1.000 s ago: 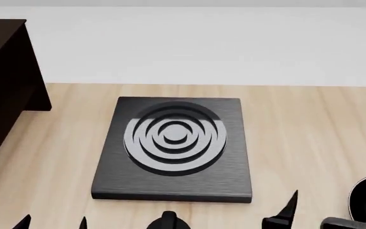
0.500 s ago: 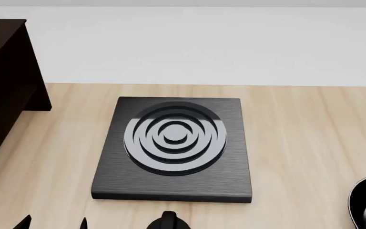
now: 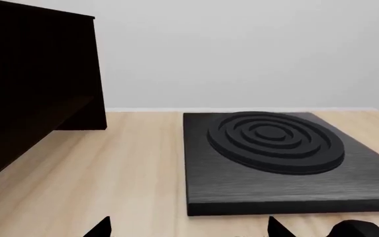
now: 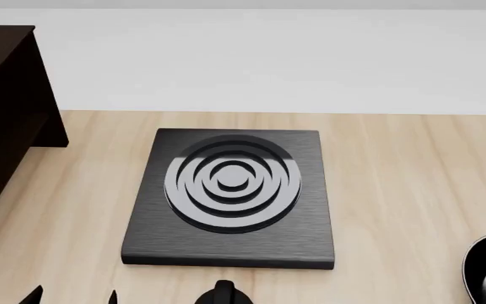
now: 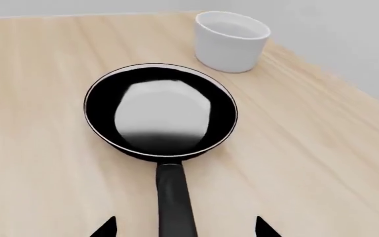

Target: Put the frying pan on the cabinet shelf.

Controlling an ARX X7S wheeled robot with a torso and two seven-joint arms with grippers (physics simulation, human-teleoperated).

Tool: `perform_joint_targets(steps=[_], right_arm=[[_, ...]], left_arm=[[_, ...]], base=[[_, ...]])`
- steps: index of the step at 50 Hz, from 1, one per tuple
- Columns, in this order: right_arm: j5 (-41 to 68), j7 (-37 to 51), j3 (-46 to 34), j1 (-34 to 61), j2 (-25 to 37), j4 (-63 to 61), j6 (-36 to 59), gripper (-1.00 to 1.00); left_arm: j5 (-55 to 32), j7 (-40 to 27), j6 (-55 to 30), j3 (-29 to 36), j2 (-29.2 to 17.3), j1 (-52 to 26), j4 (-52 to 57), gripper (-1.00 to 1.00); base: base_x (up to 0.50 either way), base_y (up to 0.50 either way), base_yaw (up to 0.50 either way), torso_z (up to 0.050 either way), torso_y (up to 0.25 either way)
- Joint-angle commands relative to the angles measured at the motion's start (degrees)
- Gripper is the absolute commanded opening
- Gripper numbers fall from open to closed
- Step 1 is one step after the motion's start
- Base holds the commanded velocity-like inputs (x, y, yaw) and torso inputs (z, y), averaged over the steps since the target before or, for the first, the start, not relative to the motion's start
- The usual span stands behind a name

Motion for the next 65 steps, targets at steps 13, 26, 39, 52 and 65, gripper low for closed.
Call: perform_joint_targets(steps=[13, 26, 39, 52, 65], right_arm=[[2.77, -4.18, -2.58, 8.99, 3.19, 12.8, 2.77, 1.0], [3.28, -4.29, -1.29, 10.72, 6.28, 15.58, 5.78, 1.0], [2.45, -6.36, -3.56, 11.93, 6.86, 22.44, 4.52, 1.0], [2.27, -8.12, -5.6, 14.54, 7.25, 27.5, 3.96, 1.0], [2.52, -9.08, -5.96, 14.42, 7.24, 28.53, 3.19, 1.0]], left_arm=[[-0.53, -0.66, -0.11, 0.36, -0.49, -0.05, 0.46, 1.0], [-0.58, -0.99, -0.28, 0.81, -0.75, -0.08, 0.67, 1.0], [-0.6, -1.18, -0.06, 1.27, -0.9, -0.26, 0.19, 1.0], [-0.5, -1.61, 0.2, 1.64, -1.1, -0.42, -0.3, 1.0], [-0.62, -1.94, 0.29, 1.99, -1.35, -0.51, -0.41, 1.0]], base=[[0.0, 0.0, 0.0, 0.0, 0.0], [0.0, 0.0, 0.0, 0.0, 0.0], [0.0, 0.0, 0.0, 0.0, 0.0], [0.0, 0.0, 0.0, 0.0, 0.0], [0.0, 0.0, 0.0, 0.0, 0.0]])
